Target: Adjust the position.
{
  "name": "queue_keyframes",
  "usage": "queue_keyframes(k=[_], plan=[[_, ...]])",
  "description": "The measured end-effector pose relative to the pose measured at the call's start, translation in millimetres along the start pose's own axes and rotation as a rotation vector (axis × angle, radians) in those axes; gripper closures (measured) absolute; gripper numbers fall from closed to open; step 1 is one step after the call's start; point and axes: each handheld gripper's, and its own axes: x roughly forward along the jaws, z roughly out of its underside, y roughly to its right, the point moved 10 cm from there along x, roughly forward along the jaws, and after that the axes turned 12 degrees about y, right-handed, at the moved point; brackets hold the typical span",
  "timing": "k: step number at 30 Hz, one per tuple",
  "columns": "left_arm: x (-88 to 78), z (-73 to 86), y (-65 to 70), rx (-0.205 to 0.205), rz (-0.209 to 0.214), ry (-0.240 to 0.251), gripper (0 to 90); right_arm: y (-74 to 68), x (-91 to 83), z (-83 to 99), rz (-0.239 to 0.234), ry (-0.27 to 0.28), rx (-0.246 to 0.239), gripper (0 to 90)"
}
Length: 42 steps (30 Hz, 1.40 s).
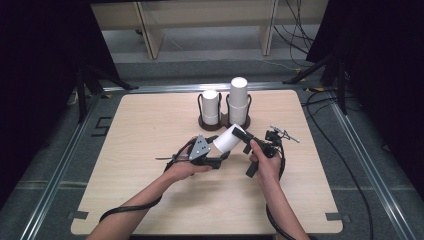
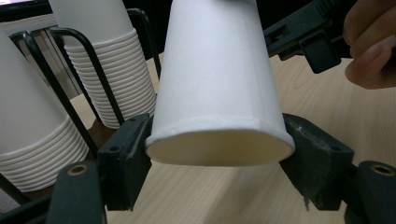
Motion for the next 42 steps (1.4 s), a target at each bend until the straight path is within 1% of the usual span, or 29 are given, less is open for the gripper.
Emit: queue_keyframes(k=[2,3,6,8,11,12,14,15,16,18,19,21,22,23,24,26,27,28,29,31,32,34,35,36,37,39,40,41,42], plan=[[-1.3,0.4,-0.3,0.005,-0.001,-0.013,28.0,0.4,0.8,-0.2,0.01,0.003,-0.002,25.7],[-1.2,0.0,-0.3,0.005,-0.001,-0.011,28.3,0.4,1.5,-1.0,0.0,0.007,-0.018,25.4],[-1.3,0.0,-0.3,0.005,0.0,-0.012,28.7,-0.3,0.1,-2.0,0.017,0.003,-0.008,23.4],[-1.3,0.0,0.0,0.002,0.005,-0.014,29.0,-3.5,-1.2,-2.3,0.02,-0.002,0.025,21.7],[-1.5,-0.2,-0.3,0.0,0.006,-0.015,29.1,-2.9,-1.7,-3.2,0.029,-0.004,0.012,20.7],[-2.2,-0.2,-0.5,0.0,0.009,-0.019,29.1,-1.7,-1.4,-5.2,0.009,0.007,-0.024,20.1],[-2.5,-0.2,-0.4,0.002,0.013,-0.021,29.1,-3.0,-2.7,-5.1,0.005,-0.001,-0.024,20.0],[-3.2,0.0,-0.4,0.006,0.018,-0.025,29.1,1.1,-2.2,-6.5,0.032,0.007,-0.067,19.5],[-3.8,0.1,-0.5,0.009,0.022,-0.029,29.1,-0.4,-4.0,-7.8,0.024,0.003,-0.105,18.6],[-6.0,0.0,-1.1,0.013,0.029,-0.041,29.1,-1.7,-7.3,-9.4,0.031,-0.004,-0.135,18.5],[-7.3,0.0,-2.0,0.02,0.032,-0.049,29.1,-1.7,-7.3,-9.4,0.031,-0.004,-0.135,18.5],[-9.1,0.3,-3.7,0.026,0.037,-0.064,29.1,-3.4,-10.2,-11.6,0.034,-0.008,-0.157,17.6],[-9.9,0.4,-5.1,0.034,0.036,-0.07,29.1,-4.6,-11.7,-13.0,0.032,-0.007,-0.178,17.7],[-11.0,0.5,-6.3,0.039,0.042,-0.079,29.1,-6.1,-15.2,-14.5,0.048,-0.018,-0.208,17.7],[-12.3,0.5,-7.3,0.04,0.043,-0.089,29.1,-6.1,-15.2,-14.5,0.048,-0.018,-0.208,17.7],[-14.7,0.1,-9.9,0.053,0.05,-0.11,29.1,-4.9,-19.7,-17.0,0.055,-0.024,-0.269,17.5],[-16.3,0.1,-11.0,0.052,0.05,-0.124,29.1,-4.9,-19.7,-17.0,0.055,-0.024,-0.269,17.5],[-17.7,-0.2,-12.7,0.063,0.055,-0.138,29.1,-4.3,-21.1,-17.4,0.054,-0.027,-0.288,17.4],[-18.2,-0.6,-13.5,0.068,0.059,-0.143,29.0,-5.3,-22.9,-16.0,0.056,-0.039,-0.271,17.5],[-22.4,-2.1,-18.8,0.102,0.07,-0.183,29.0,2.4,-28.1,-18.1,0.074,-0.042,-0.348,17.4],[-22.4,-2.1,-18.8,0.102,0.07,-0.183,29.0,2.4,-28.1,-18.1,0.074,-0.042,-0.348,17.4],[-24.1,-3.6,-21.3,0.118,0.079,-0.198,29.0,4.5,-32.2,-17.1,0.085,-0.055,-0.368,17.4],[-25.8,-4.3,-23.2,0.129,0.081,-0.213,29.0,3.1,-32.4,-15.3,0.068,-0.054,-0.337,17.3],[-27.1,-6.4,-25.8,0.142,0.085,-0.221,29.0,7.8,-35.2,-15.8,0.077,-0.059,-0.39,17.1],[-27.1,-6.4,-25.8,0.142,0.085,-0.221,29.0,7.8,-35.2,-15.8,0.077,-0.059,-0.39,17.1],[-29.3,-8.0,-28.3,0.148,0.095,-0.24,29.1,10.8,-37.8,-14.6,0.083,-0.073,-0.428,17.3],[-29.5,-8.6,-29.3,0.15,0.095,-0.242,29.0,9.6,-38.2,-13.4,0.067,-0.072,-0.416,19.3],[-30.8,-8.5,-30.3,0.157,0.103,-0.257,29.0,9.6,-39.8,-12.4,0.065,-0.084,-0.423,21.7],[-31.5,-8.6,-31.1,0.162,0.111,-0.265,29.1,12.8,-40.3,-12.3,0.079,-0.09,-0.468,22.4]])
